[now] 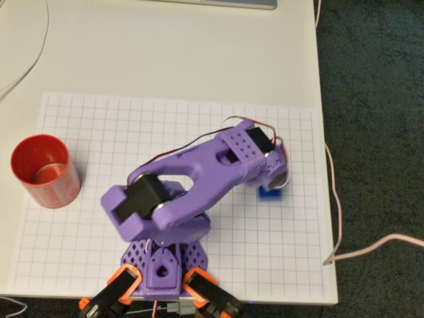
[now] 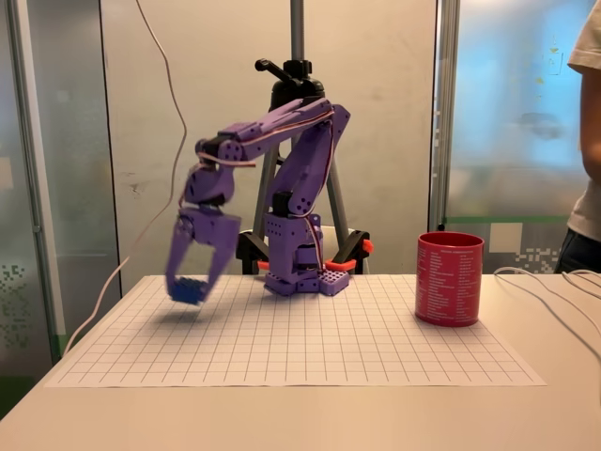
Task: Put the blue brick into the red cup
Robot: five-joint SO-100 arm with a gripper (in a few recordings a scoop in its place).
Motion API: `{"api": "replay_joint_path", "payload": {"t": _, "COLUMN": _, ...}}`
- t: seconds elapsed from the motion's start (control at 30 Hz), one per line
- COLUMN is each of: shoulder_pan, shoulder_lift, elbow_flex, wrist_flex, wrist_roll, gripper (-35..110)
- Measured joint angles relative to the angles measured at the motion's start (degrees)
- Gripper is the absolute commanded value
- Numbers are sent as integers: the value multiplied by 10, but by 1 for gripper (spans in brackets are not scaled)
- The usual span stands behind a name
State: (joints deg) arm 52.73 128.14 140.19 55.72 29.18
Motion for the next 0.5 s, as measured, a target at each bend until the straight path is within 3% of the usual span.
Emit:
{"api": "replay_joint_path", "payload": {"t": 0.2, "shoulder_pan": -152, "shoulder_lift": 51, "elbow_flex": -112, "wrist_flex": -15, "wrist_roll": -91, "gripper": 0}}
{"api": "replay_joint_path", "payload": {"t": 0.5, "shoulder_pan": -544, "shoulder_lift": 113, "elbow_flex": -227, "wrist_flex": 30, "wrist_roll": -199, "gripper": 0}}
